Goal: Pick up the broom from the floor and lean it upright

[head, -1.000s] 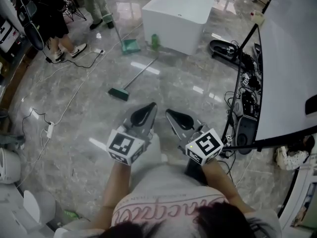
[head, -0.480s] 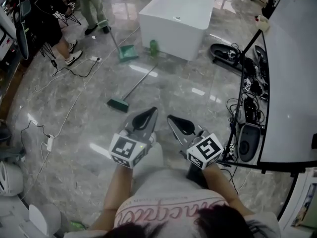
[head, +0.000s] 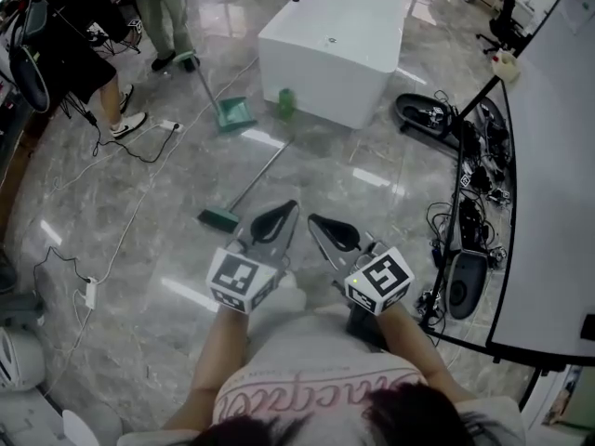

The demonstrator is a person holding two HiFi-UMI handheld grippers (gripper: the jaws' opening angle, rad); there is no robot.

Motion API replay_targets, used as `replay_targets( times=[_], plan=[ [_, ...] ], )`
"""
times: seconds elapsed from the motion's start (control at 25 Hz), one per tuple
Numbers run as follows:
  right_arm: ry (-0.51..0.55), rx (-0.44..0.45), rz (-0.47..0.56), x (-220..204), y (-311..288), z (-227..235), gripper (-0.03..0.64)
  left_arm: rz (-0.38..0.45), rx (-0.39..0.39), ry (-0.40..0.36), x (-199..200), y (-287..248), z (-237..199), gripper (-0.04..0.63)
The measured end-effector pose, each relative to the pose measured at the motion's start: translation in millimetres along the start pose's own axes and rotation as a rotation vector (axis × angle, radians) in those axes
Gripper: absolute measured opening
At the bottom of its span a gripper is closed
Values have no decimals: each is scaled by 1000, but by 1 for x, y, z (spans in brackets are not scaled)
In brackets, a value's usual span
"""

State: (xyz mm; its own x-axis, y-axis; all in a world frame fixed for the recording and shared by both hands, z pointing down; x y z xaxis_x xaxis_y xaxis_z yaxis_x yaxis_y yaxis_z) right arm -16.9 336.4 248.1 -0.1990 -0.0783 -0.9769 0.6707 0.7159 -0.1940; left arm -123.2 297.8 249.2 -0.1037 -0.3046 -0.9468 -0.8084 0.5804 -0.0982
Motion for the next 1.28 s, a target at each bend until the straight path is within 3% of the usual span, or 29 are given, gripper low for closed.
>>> replay_targets(
  times=[0.84,1.28],
  plan=[
    [-35,2,-46,-8,-85,83,2,-9,83,64,16,-59,-108,0],
    [-65,69,-86,-15,-144,181,2,-61,117,105,28,-152,-170,0]
  ],
)
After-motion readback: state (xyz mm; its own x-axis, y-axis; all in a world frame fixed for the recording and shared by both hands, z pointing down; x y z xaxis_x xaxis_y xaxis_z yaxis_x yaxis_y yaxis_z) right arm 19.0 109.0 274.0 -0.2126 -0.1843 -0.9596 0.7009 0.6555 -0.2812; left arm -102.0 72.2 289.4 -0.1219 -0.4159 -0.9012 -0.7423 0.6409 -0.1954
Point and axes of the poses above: the fingertips, and each gripper's own axes: y backward along the fingers, z to its right, x out of its top, the point moved 6 cm from there along y, backward along the fingers, and after that the axes turned 11 degrees about y, right-handed, at the moved point
